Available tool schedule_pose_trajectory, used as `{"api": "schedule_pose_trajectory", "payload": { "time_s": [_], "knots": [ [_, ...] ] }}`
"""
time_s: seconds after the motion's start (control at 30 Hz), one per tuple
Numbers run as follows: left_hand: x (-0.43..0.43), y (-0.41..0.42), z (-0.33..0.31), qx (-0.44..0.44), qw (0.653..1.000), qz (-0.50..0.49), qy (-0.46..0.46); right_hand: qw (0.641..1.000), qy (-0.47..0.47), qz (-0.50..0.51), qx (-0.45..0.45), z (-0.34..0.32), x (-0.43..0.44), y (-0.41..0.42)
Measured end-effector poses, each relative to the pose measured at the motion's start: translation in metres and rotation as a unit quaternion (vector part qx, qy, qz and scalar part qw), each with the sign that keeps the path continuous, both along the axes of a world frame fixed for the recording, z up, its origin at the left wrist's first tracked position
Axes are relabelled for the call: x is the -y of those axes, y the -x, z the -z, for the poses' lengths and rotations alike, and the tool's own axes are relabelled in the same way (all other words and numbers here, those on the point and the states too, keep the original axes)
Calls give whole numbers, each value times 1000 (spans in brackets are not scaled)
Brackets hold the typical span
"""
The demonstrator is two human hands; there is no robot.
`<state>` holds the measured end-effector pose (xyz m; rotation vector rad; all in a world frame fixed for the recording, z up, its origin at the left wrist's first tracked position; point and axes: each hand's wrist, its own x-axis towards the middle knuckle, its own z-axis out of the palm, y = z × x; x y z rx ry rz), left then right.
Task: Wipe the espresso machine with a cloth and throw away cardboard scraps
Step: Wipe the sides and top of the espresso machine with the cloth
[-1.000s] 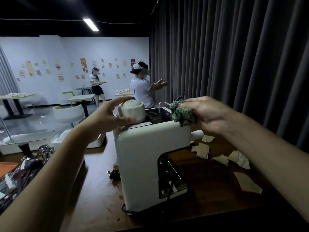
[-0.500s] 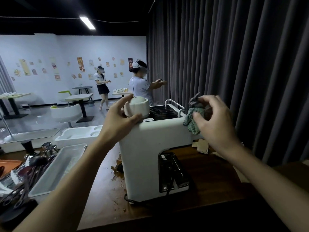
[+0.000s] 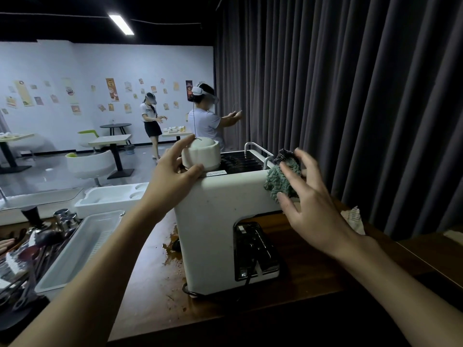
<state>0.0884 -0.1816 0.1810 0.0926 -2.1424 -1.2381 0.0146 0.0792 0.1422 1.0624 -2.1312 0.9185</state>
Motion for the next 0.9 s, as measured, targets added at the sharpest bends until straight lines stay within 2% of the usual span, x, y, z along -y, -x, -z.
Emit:
{"api": "schedule_pose_trajectory", "payload": {
  "time_s": [0.1, 0.27, 0.43, 0.57, 0.7, 0.8, 0.9],
  "knots": [
    [-2, 0, 0, 3, 1000, -2, 2, 999, 15, 8, -28, 0, 0, 6],
    [-3, -1, 1, 5, 1000, -18, 9, 983, 36, 87, -157, 5, 5, 9],
    [0, 2, 3, 1, 1000, -16, 13, 980, 130, 72, -133, 19, 18, 5],
    [0, 4, 3, -7, 1000, -11, 16, 968, 188, 104, -127, 35, 31, 2],
    [1, 4, 4, -10, 1000, -10, 14, 972, 171, 113, -112, 46, 41, -7],
    [0, 3, 4, -9, 1000, -5, 15, 975, 132, 122, -131, 53, 38, -10],
    [1, 3, 4, -11, 1000, -1, 12, 971, 145, 112, -156, 45, 32, -1]
  ]
}}
